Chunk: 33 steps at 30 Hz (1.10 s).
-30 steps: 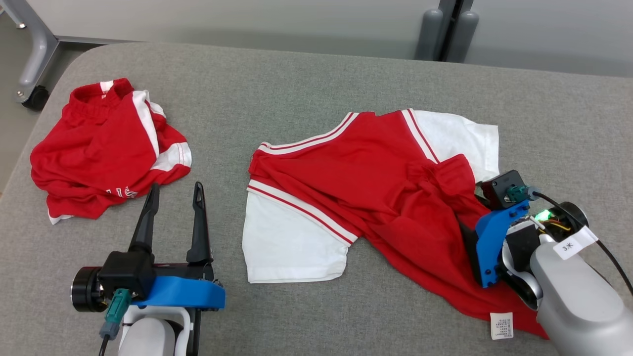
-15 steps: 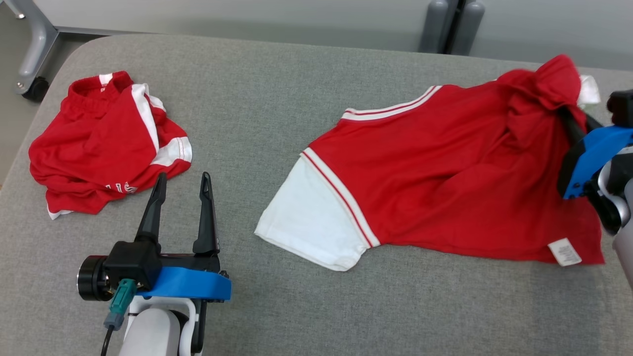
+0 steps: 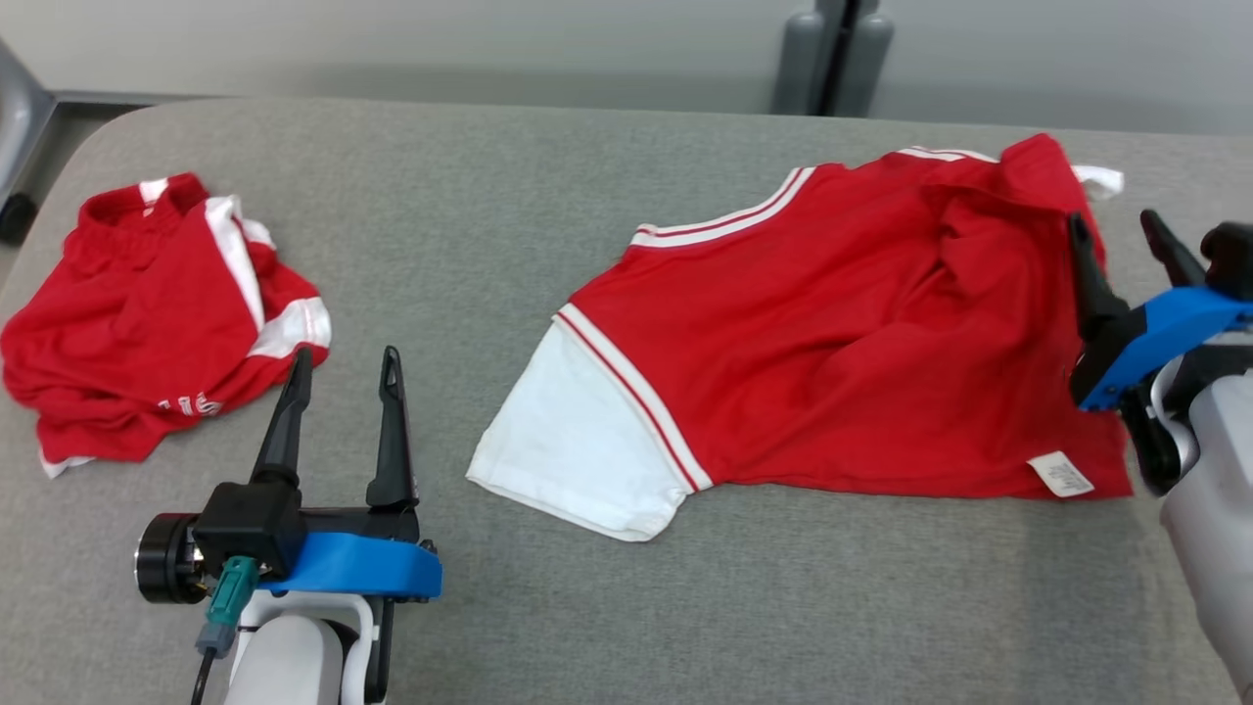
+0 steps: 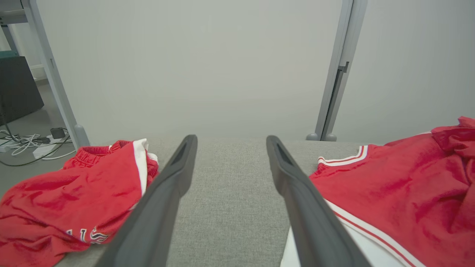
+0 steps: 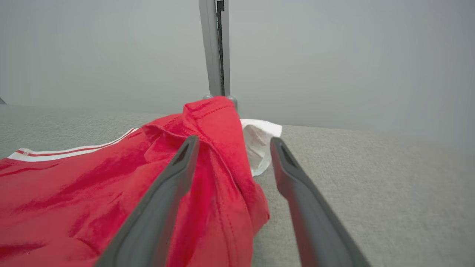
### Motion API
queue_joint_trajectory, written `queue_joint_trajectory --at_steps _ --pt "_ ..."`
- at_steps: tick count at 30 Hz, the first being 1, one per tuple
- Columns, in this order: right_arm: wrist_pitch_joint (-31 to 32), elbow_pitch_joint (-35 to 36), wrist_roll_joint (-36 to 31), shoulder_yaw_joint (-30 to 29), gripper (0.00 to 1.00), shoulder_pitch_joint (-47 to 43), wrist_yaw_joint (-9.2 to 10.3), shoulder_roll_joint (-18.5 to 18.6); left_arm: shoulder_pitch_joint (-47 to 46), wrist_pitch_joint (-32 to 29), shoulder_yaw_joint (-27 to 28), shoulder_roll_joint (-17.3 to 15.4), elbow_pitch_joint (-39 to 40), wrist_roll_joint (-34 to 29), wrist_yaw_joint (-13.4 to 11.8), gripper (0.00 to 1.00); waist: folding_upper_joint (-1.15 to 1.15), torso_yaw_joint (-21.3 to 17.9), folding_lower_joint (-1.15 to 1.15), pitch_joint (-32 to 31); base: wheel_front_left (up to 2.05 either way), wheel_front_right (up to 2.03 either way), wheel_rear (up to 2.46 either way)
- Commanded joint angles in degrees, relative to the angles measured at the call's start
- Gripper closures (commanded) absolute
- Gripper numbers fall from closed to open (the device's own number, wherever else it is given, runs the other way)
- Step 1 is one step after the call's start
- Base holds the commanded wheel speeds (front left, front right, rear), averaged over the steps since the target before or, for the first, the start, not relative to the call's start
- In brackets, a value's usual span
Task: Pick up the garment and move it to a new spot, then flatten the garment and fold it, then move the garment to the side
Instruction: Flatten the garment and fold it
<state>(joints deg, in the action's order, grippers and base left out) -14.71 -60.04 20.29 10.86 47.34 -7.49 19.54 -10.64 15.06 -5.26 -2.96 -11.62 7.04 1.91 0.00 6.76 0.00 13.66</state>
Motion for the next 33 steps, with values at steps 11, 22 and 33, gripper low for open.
queue_joint_trajectory --at_steps 11,22,33 --pt "-0.5 24.8 -2.9 -7.3 0.00 -18.6 -0.02 -5.8 4.0 0.2 3.3 -0.7 0.4 -1.8 0.5 0.00 0.00 -7.8 0.00 -5.2 0.00 0.00 0.00" --pt "0.1 44.3 -9.8 -11.7 0.00 -35.5 -0.02 -13.8 4.8 0.2 4.4 -1.0 0.2 -2.6 1.1 0.00 0.00 -9.5 0.00 -5.3 0.00 0.00 0.00" --pt "4.6 56.1 -14.1 -12.5 0.00 -44.7 -0.02 -16.5 5.4 0.2 4.6 -0.8 -0.3 -3.1 0.9 0.00 0.00 -8.9 0.00 -5.7 0.00 0.00 0.00"
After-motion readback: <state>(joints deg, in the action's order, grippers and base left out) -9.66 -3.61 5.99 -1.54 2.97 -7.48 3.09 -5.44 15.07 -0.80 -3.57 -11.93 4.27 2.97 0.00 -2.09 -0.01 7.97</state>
